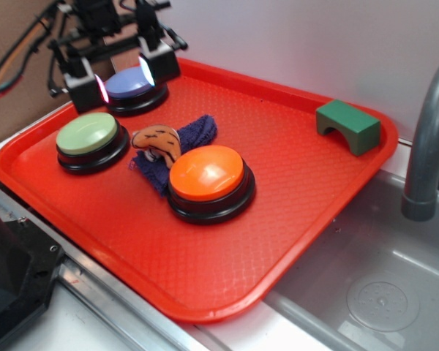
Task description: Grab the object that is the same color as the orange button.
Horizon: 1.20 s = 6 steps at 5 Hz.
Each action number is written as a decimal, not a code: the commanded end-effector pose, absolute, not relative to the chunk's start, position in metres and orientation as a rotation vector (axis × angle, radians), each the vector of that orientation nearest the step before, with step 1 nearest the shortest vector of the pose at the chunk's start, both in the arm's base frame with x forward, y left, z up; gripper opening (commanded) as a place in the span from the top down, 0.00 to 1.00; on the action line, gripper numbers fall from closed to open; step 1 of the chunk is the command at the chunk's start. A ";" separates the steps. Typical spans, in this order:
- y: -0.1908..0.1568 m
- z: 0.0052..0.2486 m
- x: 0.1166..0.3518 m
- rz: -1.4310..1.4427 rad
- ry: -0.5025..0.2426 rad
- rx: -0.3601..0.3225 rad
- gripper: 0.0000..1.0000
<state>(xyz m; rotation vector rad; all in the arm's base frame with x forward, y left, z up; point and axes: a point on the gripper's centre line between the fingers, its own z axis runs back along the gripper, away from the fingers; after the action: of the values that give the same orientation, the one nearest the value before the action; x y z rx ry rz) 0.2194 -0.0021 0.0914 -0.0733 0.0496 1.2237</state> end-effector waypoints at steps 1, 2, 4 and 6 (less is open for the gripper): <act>0.001 0.054 0.225 1.245 0.092 -0.064 0.00; 0.003 0.043 0.224 1.252 0.087 -0.037 0.00; 0.002 0.032 0.222 1.260 0.116 -0.028 0.00; 0.007 0.051 0.224 1.152 0.131 -0.088 1.00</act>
<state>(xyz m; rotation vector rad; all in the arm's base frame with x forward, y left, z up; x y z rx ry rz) 0.2190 -0.0010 0.0387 -0.0499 0.1935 1.1457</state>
